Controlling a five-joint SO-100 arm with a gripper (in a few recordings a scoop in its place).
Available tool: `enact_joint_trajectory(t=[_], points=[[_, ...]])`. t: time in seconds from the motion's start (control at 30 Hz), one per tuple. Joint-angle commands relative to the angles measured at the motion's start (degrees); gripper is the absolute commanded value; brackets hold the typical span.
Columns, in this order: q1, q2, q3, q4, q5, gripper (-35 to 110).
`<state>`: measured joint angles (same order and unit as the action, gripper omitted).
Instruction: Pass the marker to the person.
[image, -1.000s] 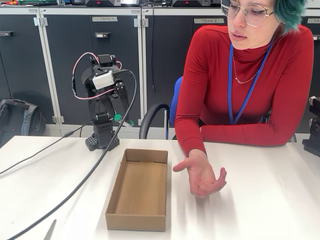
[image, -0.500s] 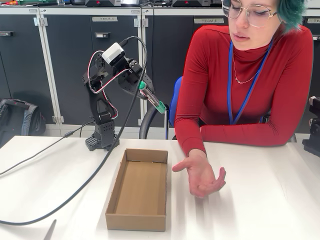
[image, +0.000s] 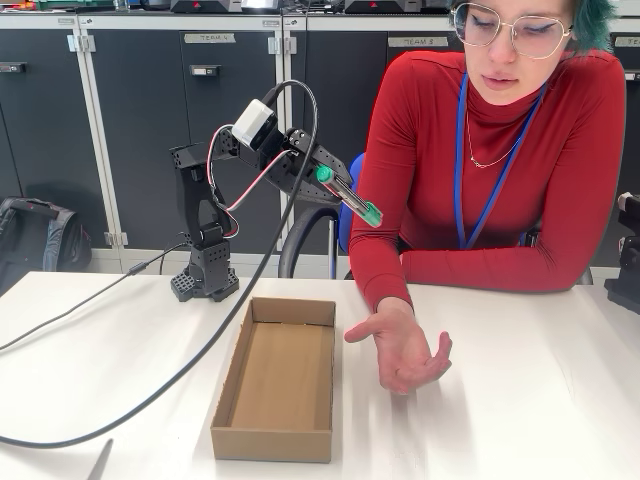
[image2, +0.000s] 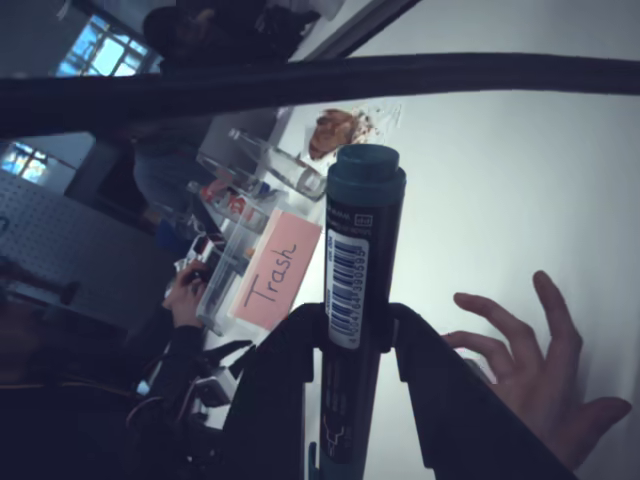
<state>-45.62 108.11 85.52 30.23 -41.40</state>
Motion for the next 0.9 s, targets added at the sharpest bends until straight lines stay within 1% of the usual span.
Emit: enact_joint_trajectory(t=[0.0,0.1,0.33,0.47,0.67,0.87], points=[[-0.88,-1.49,-5.54,-3.25,4.22,-5],[-1.05,-3.34,-5.45,-4.13,8.53,-5],[0.53,-4.75,0.53,-8.70,18.90,-5],[1.67,-5.98,3.25,-9.05,22.59,-5],[2.20,-11.78,0.53,-2.72,22.50,-5],[-0.44,-13.62,0.26,0.35,18.37,-5]])
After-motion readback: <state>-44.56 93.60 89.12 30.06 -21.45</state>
